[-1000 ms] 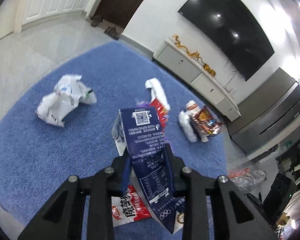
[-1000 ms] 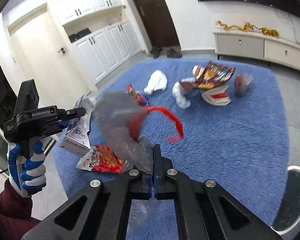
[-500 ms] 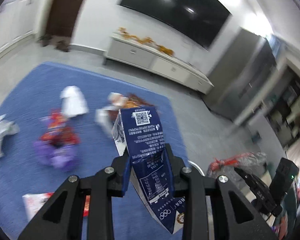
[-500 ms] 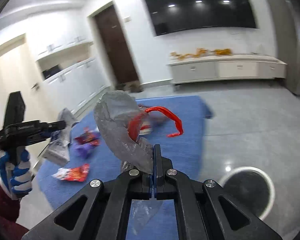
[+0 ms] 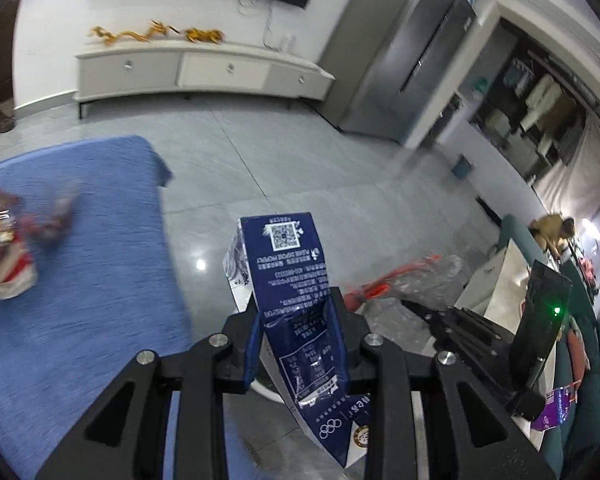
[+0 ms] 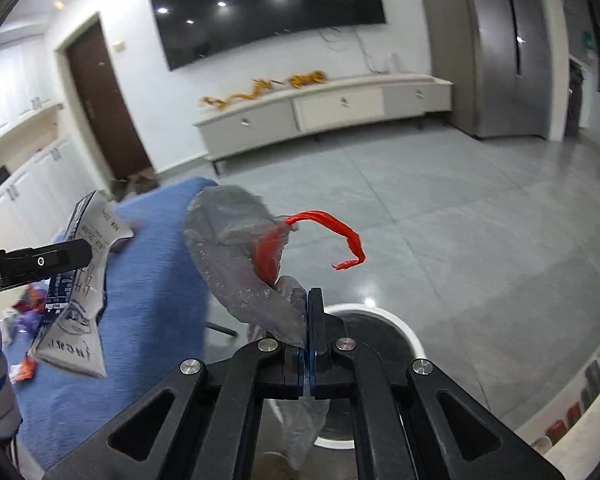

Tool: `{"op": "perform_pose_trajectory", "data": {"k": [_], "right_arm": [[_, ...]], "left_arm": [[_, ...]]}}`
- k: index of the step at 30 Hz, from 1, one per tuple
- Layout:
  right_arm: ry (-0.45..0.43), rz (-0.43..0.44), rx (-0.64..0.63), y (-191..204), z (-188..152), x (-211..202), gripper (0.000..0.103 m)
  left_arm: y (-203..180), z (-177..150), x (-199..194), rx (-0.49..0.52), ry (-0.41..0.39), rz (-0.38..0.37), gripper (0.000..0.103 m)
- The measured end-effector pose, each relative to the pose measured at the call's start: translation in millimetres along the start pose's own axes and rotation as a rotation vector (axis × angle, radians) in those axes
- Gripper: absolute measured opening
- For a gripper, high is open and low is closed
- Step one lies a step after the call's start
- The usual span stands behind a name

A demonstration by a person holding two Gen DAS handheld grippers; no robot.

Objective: Collect trash
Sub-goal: 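Carry both items to the black bin and open both tools to drop them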

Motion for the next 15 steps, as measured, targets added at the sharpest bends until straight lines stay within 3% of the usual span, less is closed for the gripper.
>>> {"op": "perform_pose_trajectory", "data": {"k": [8,11,12,13,15], "right_arm": [[0.07,-0.069,0.06,-34,-8,49,0.003],[0.096,-0.086,0.084,-45,-11,62,0.023],[0.103,-0.089,0.095,-48,-12,66,0.037],[0.108,-0.095,0.105,-53,-13,69,0.044],[0.116,-0.112,0.111,-57,-16,71,0.044]], "left_arm": [[-16,24,82,0.057,0.072,0.014,0.032],[-15,26,102,0.05,0.096,-0.003,0.058],[-13,28,107,0.039,0.097,-0.002,0.061],[-12,29,111,0.035,0.099,-0.003,0.061],[-8,28,114,0.03,0.104,0.003,0.061]]}}
Point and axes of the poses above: each gripper's, at about its wrist camera, not at the fingertips, and x roughly the way its jaws point, y to its left, z to its top, the point moved 10 cm from there along x, roughly the way its jaws point, and after that the axes turned 11 degrees about y, right-handed, at the moved point
